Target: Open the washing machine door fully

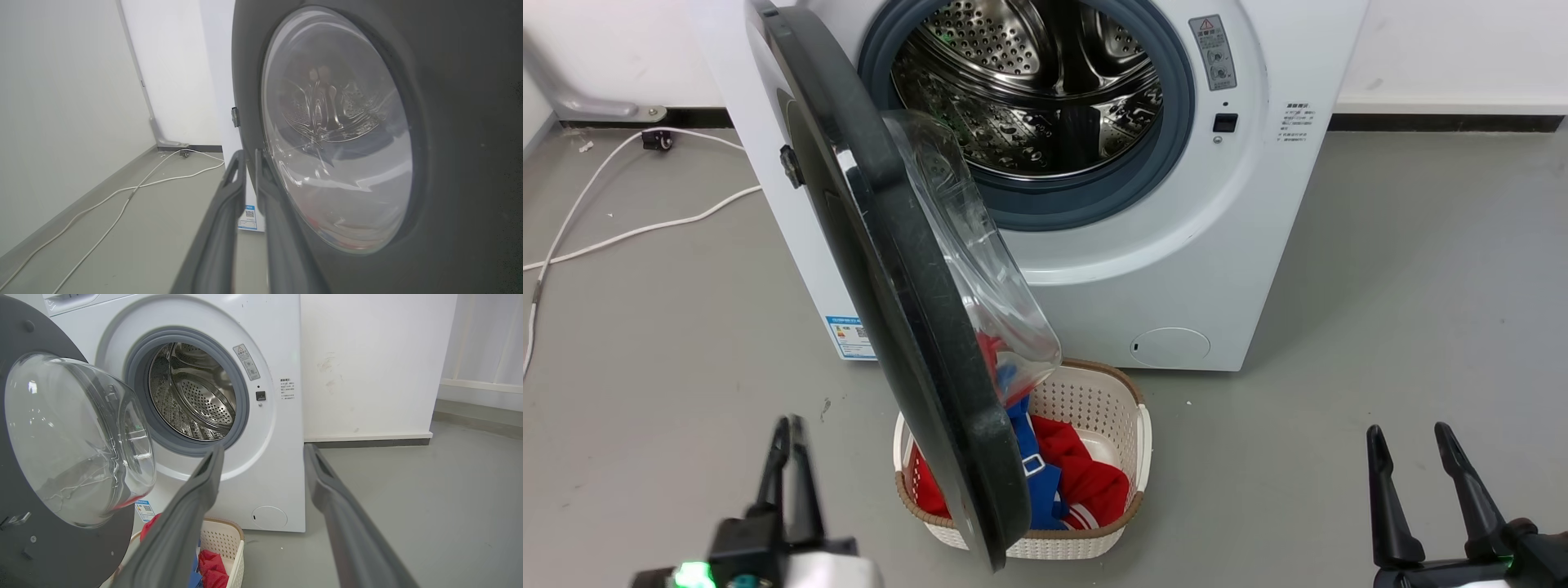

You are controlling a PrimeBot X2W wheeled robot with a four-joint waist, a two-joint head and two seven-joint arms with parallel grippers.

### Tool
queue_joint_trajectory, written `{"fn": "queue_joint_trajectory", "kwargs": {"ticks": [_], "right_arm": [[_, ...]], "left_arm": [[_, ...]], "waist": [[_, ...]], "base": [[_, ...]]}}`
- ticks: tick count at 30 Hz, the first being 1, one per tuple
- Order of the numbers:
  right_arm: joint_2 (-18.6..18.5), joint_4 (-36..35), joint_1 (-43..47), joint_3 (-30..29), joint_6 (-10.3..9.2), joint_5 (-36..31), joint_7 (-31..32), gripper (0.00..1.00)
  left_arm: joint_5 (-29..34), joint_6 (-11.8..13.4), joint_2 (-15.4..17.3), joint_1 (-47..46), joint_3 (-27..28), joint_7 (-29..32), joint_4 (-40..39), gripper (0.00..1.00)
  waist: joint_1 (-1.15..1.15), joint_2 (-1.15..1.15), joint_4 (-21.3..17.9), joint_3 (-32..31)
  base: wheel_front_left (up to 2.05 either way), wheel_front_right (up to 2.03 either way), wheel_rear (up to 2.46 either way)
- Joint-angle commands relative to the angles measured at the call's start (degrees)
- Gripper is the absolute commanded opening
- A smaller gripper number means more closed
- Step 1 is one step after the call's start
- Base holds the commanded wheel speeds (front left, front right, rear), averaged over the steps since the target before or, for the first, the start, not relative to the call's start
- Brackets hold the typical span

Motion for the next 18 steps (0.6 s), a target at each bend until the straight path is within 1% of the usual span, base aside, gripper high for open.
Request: {"fn": "queue_joint_trajectory", "kwargs": {"ticks": [1,5,9,13,18], "right_arm": [[0.17,-0.05,0.1,0.05,-0.01,0.56,-0.12,1.0],[0.17,-0.37,-0.09,0.04,-0.01,0.58,-0.12,1.0],[0.16,-0.57,0.09,0.16,-0.01,0.6,-0.12,1.0],[0.16,-0.65,0.28,0.52,-0.01,0.15,-0.12,1.0],[0.16,-0.69,0.32,0.92,-0.01,-0.38,-0.12,1.0]], "left_arm": [[0.47,0.63,0.28,-0.77,0.79,-0.16,-1.25,0.0],[0.87,1.64,1.12,-2.88,2.57,-0.16,-5.57,0.0],[2.1,1.98,2.36,-5.42,2.72,-0.16,-11.39,0.0],[3.97,1.92,3.32,-8.04,0.63,-0.15,-17.42,0.0],[6.12,0.3,4.79,-12.16,-3.97,-0.15,-23.43,0.0]], "waist": [[0.0,0.0,0.01,-0.02],[0.0,0.0,0.19,0.05],[0.0,0.0,0.29,0.06],[0.0,0.0,0.14,0.02],[0.0,0.0,-0.08,-0.13]], "base": [[0.0,0.0,0.0],[0.0,0.0,0.0],[0.0,0.0,0.0],[0.0,0.0,0.0],[0.0,0.0,0.0]]}}
